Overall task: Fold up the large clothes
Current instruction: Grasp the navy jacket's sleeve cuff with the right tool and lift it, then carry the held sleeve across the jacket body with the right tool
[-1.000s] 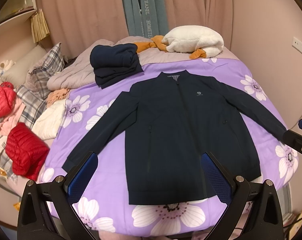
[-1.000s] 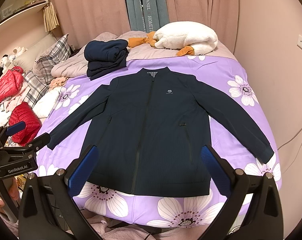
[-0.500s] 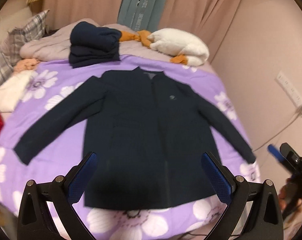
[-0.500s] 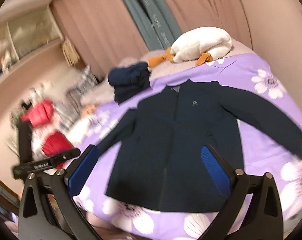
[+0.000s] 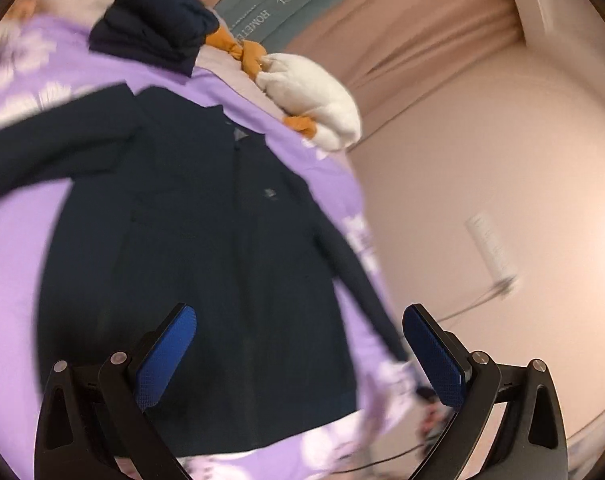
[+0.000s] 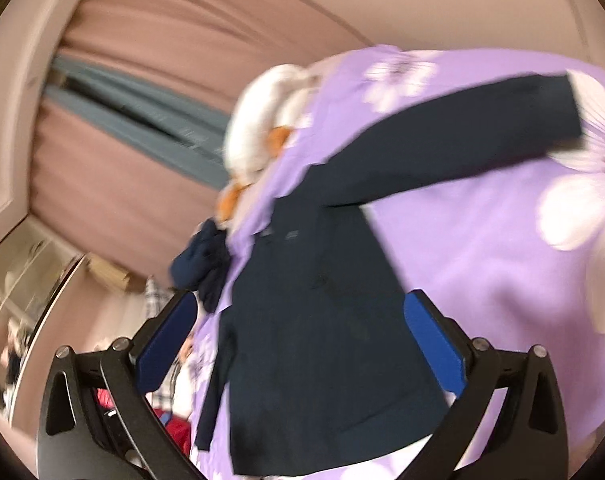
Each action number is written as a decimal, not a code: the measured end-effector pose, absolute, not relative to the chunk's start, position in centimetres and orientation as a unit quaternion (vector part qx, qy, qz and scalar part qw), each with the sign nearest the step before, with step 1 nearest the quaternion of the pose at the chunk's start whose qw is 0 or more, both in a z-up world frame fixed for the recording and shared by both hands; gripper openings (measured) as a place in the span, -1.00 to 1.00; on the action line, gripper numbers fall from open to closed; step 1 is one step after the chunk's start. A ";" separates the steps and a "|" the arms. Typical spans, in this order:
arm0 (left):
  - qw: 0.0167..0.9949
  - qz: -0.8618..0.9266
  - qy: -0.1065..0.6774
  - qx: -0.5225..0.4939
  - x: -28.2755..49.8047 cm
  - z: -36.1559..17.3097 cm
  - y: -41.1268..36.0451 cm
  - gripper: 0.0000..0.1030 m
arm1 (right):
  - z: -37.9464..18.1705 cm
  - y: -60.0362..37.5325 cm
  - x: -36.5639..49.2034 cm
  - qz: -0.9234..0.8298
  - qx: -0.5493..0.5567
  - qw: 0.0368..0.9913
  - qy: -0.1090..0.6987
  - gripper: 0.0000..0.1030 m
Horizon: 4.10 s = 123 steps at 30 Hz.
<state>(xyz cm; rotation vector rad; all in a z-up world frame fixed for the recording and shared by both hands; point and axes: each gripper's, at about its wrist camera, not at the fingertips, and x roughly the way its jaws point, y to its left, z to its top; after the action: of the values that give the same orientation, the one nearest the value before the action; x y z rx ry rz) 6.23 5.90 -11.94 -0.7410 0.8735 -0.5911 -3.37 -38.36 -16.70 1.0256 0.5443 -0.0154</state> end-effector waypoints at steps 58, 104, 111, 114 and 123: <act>0.826 -0.151 0.484 -0.248 18.1 -15.9 4.2 0.98 | -8.3 -40.5 18.3 -0.158 0.224 0.935 0.224 -0.87; 0.686 -0.257 0.504 -0.457 30.8 -23.5 4.9 0.98 | -20.9 -9.0 34.0 0.097 -0.057 0.918 0.381 -0.87; 0.653 -0.268 0.511 -0.491 32.2 -26.1 5.4 0.98 | -24.4 -6.3 34.2 0.118 -0.129 0.899 0.402 -0.84; 0.637 -0.278 0.519 -0.497 32.8 -26.8 5.2 0.98 | -24.8 -6.4 34.3 0.135 -0.130 0.890 0.416 -0.21; 0.618 -0.289 0.529 -0.505 33.5 -28.0 4.2 0.98 | -22.1 -8.0 32.1 0.314 0.001 0.856 0.411 0.49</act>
<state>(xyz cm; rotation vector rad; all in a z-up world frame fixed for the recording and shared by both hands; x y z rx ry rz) 33.46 4.22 -28.01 -1.1616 1.2186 -0.6658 32.10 -7.98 -22.07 0.0011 0.8643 0.6601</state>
